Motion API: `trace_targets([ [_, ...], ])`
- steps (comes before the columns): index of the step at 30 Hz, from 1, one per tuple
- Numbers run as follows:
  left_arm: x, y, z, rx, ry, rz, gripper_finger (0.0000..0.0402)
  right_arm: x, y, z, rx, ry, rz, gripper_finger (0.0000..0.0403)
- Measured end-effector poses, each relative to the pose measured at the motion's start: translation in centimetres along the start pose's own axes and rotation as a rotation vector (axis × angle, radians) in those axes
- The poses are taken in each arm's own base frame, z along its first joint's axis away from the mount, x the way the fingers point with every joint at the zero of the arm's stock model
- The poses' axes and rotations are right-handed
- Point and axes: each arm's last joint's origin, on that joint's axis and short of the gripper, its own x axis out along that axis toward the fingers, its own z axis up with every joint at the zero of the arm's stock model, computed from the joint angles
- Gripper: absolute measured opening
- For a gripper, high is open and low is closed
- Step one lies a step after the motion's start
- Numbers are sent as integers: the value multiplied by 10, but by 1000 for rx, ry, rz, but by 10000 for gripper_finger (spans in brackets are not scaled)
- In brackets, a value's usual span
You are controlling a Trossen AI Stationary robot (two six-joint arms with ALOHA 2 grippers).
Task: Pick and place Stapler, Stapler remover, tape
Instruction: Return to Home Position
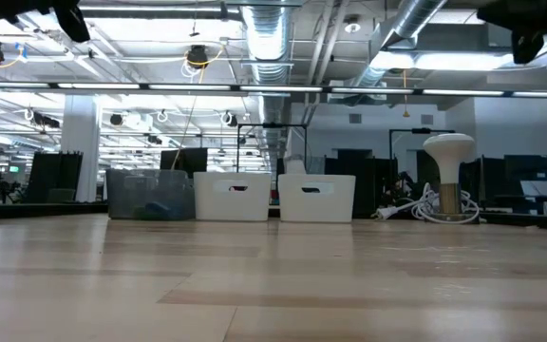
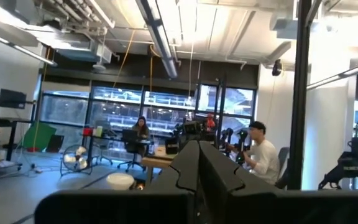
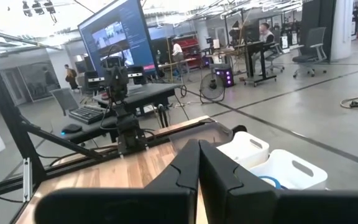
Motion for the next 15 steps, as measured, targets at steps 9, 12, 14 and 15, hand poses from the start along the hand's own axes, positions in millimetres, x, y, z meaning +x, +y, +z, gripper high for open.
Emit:
trace_targets([
  [9,0,2,-18,-20,58,16,3,14,-2,-20,18,16,-3,1],
  [12,0,4,-31,-22,44,27,3,25,-4,-34,23,-5,1,1],
  [14,-1,5,-39,-10,24,27,3,30,-5,-42,25,-6,2,1],
  [15,-1,6,-46,-10,29,30,3,32,-5,-45,26,-9,2,1],
])
